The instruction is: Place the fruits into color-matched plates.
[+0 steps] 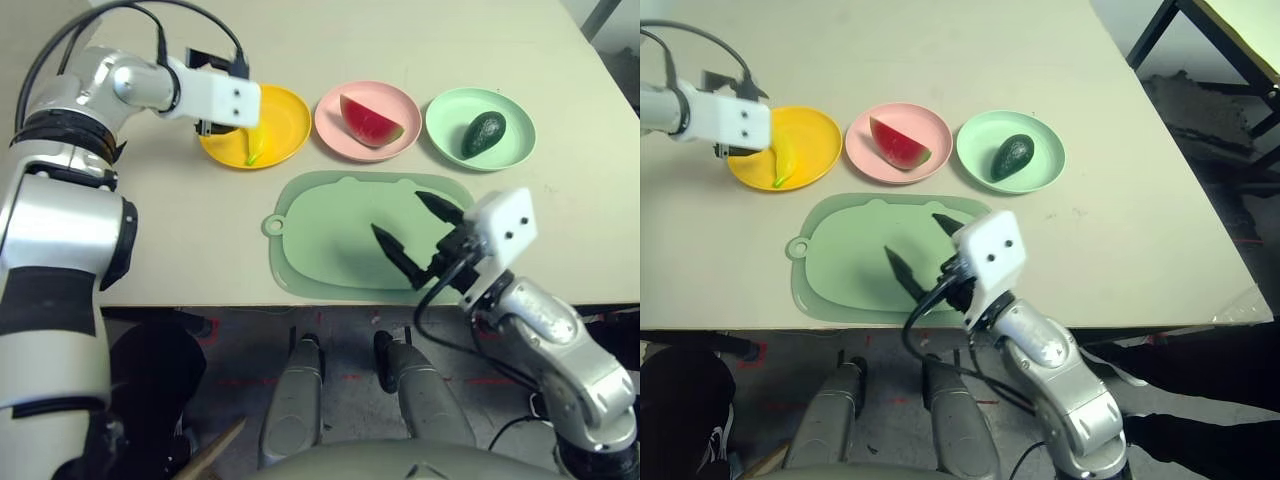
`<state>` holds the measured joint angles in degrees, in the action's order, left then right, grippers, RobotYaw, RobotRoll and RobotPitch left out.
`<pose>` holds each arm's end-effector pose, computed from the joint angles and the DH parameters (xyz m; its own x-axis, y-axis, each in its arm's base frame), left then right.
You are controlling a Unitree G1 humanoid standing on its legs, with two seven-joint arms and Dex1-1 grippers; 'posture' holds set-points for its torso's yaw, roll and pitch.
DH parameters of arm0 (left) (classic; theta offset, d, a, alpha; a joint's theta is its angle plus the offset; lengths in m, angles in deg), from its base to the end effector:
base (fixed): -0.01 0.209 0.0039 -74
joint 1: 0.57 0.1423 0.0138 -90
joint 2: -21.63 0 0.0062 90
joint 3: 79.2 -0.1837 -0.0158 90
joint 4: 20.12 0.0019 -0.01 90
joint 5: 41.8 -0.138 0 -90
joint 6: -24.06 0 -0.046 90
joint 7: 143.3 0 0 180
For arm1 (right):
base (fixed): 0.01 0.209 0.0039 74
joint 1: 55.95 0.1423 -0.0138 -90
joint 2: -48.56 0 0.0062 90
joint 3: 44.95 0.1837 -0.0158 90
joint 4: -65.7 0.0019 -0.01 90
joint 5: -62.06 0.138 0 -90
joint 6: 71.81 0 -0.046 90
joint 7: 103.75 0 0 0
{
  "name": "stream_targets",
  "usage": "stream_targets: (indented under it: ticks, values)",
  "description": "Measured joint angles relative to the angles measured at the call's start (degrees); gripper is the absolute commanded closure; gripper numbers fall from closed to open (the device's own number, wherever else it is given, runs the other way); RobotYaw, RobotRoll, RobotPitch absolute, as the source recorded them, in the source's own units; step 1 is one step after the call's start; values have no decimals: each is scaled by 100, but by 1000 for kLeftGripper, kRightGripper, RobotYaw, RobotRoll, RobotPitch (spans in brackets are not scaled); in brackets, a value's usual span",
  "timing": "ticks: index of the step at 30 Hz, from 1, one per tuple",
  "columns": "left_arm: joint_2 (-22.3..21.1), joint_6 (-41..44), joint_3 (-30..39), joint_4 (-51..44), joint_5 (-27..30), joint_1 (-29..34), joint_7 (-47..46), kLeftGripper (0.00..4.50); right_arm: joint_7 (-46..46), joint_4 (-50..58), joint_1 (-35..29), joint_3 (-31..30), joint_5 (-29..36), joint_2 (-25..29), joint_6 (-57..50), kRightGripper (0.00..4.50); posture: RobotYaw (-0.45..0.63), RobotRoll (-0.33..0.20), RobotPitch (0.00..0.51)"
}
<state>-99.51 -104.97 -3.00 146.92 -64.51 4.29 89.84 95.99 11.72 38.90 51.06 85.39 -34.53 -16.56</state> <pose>0.3314 0.2833 0.3310 0.8334 -0.4737 -0.2846 0.3789 0.1150 0.9183 0.1913 -0.1934 0.1568 0.8740 0.4828 0.0550 -0.4756 0.8732 -0.1065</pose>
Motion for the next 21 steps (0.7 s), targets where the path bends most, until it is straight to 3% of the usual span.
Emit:
stream_targets:
  ticks: [4, 7, 12, 16, 21]
  values:
    - [-336, 598, 993, -323, 1072, 453, 568, 19, 364, -1332, 332, 983, 154, 333, 561, 0, -25, 0, 288]
    - [-511, 1089, 1581, -665, 1730, 1287, 782, 19, 583, -2470, 569, 1606, 211, 495, 1093, 0, 3, 0, 295]
    - [-590, 2220, 2525, -2126, 2794, 3008, 624, 19, 1198, -3620, 644, 1856, 205, 801, 1959, 0, 17, 0, 300]
    - [-209, 3646, 3519, -4134, 3726, 4475, -381, 19, 1647, -4680, 667, 2201, 220, 993, 2665, 0, 19, 0, 303]
    - [584, 4602, 4033, -5846, 4239, 5536, -1604, 19, 1847, -5965, 996, 2443, 264, 1138, 3270, 0, 3, 0, 313]
